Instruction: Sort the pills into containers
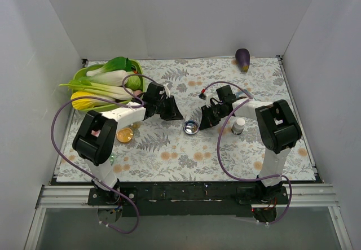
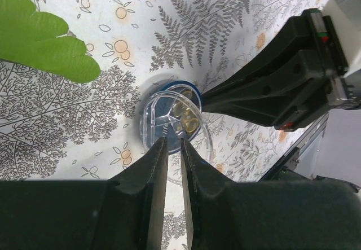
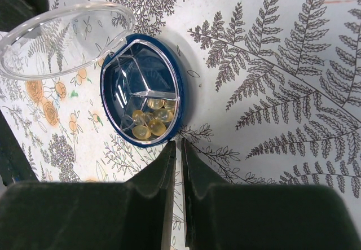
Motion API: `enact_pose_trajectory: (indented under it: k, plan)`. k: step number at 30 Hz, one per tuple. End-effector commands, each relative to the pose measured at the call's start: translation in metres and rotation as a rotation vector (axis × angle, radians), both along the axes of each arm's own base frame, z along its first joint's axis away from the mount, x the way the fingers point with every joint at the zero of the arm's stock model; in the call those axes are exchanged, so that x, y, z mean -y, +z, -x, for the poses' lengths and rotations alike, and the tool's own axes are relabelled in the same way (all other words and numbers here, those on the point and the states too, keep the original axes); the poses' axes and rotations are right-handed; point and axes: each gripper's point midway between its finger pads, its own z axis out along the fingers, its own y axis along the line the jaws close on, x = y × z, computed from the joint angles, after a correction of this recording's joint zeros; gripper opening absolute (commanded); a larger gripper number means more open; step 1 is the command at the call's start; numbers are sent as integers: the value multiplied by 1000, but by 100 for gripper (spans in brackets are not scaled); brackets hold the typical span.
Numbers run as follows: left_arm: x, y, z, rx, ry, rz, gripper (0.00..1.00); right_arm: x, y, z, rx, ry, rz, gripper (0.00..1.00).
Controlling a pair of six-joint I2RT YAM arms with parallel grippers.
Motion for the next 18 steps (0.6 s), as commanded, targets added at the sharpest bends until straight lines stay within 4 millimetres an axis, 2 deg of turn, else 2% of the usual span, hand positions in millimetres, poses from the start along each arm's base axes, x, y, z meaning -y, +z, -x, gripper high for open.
enact_pose_trajectory:
  k: [1,9,18]
  plan:
    - [9,53,-8,109,-13,87,15,-5,9,-4,32,11,-5,15]
    - [13,54,-1,87,-42,123,14,-8,10,-5,35,14,-4,15]
    - [18,42,10,41,-68,136,13,-9,11,-5,33,13,-3,15]
